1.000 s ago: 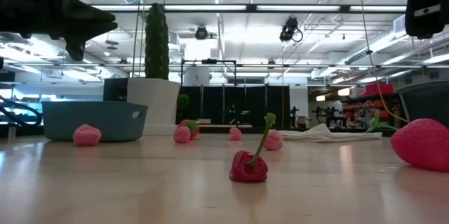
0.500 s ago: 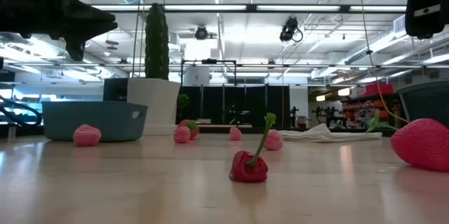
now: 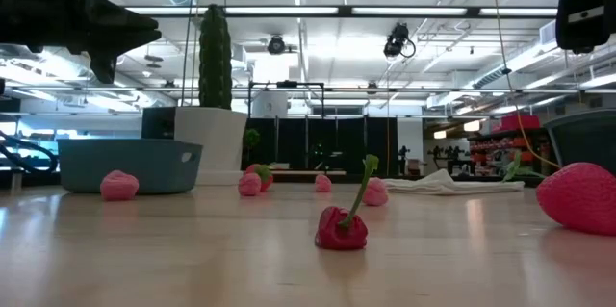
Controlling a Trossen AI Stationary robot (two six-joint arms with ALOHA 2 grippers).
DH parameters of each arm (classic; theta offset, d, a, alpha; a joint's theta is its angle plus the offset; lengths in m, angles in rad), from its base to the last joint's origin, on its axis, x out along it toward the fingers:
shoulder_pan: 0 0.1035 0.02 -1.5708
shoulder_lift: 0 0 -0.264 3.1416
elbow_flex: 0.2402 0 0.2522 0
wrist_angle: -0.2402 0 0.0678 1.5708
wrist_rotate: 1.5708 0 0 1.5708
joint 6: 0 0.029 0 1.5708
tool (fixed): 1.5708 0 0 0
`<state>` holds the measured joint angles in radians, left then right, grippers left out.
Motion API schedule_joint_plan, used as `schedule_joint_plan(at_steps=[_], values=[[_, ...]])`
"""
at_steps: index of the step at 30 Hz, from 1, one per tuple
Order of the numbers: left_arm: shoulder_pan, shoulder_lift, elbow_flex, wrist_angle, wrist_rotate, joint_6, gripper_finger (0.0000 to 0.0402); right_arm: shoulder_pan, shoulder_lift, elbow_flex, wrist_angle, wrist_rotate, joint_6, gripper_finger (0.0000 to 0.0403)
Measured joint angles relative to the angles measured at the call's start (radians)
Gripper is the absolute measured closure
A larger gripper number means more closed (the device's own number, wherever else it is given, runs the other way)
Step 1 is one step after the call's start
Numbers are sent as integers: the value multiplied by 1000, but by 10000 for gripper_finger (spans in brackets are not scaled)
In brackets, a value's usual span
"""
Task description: Pick and placing Produce into tupperware
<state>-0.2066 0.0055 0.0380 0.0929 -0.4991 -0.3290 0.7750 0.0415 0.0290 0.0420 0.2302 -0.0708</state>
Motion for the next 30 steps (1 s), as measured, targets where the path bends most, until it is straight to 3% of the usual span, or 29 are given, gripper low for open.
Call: schedule_joint_plan(at_steps=[30], values=[[0, 0, 0, 0, 0, 0, 311, 0, 0, 0, 0, 0, 0, 238]])
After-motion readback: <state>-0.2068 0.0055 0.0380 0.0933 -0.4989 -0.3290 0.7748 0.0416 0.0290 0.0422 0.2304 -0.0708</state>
